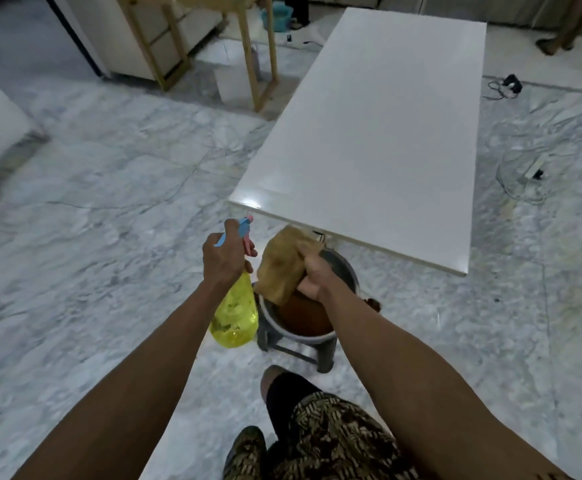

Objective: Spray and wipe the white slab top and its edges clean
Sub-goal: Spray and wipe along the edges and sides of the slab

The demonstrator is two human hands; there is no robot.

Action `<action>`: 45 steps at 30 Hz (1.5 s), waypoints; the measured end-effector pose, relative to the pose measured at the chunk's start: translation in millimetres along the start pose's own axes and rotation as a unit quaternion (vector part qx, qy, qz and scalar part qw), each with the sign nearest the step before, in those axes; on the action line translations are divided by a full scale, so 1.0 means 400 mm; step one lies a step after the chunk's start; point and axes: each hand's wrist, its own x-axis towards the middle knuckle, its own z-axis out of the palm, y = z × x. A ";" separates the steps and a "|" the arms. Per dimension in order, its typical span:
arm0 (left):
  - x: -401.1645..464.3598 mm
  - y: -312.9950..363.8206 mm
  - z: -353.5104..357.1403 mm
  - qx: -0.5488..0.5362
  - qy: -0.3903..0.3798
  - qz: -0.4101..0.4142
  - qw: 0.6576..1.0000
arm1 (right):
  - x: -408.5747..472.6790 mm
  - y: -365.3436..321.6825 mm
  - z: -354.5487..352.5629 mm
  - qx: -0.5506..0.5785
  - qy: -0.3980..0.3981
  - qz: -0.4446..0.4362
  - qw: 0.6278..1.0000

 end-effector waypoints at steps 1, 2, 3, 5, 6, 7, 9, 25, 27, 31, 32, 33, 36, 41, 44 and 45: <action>0.029 0.011 -0.021 -0.003 0.003 0.000 1.000 | 0.020 0.000 0.034 -0.022 0.007 0.001 1.000; 0.060 0.017 -0.039 -0.004 0.006 -0.002 1.000 | 0.030 -0.004 0.068 -0.043 0.006 -0.002 0.999; 0.088 0.022 -0.057 -0.007 0.007 -0.001 1.000 | 0.053 -0.003 0.096 -0.062 0.006 -0.006 0.998; 0.163 0.040 -0.098 -0.013 -0.001 0.003 1.000 | 0.110 -0.005 0.164 -0.089 0.004 -0.008 0.996; 0.201 0.047 -0.115 -0.016 -0.008 0.006 1.000 | 0.133 -0.009 0.200 -0.091 0.005 -0.009 0.996; 0.238 0.054 -0.132 -0.021 -0.011 0.007 1.000 | 0.164 -0.010 0.229 -0.092 0.004 -0.017 0.996; 0.330 0.083 -0.168 -0.027 -0.013 0.008 1.000 | 0.242 -0.017 0.306 -0.102 0.006 -0.019 0.995; 0.993 0.194 -0.315 0.004 -0.090 0.000 0.996 | 0.619 -0.120 0.661 0.005 0.120 -0.037 0.992; 1.084 0.223 -0.290 -0.003 -0.121 0.023 0.992 | 0.654 -0.168 0.696 0.058 0.150 -0.068 0.985; 1.209 0.267 -0.256 0.011 -0.172 0.063 0.983 | 0.705 -0.216 0.750 0.174 0.212 -0.110 0.955; 1.242 0.282 -0.240 0.011 -0.202 0.068 0.977 | 0.706 -0.225 0.761 0.198 0.226 -0.131 0.945; 1.269 0.302 -0.222 0.013 -0.229 0.073 0.971 | 0.707 -0.232 0.767 0.219 0.238 -0.151 0.934; 1.318 0.328 -0.154 0.030 -0.283 0.095 0.954 | 0.704 -0.228 0.750 0.258 0.310 -0.166 0.900; 1.308 0.394 0.022 0.006 -0.454 0.126 0.882 | 0.616 -0.265 0.669 0.261 0.448 -0.205 0.830; 1.286 0.409 0.139 -0.007 -0.538 0.150 0.830 | 0.558 -0.299 0.614 0.262 0.516 -0.202 0.790; 1.284 0.401 0.172 -0.008 -0.550 0.154 0.821 | 0.551 -0.301 0.591 0.258 0.541 -0.200 0.776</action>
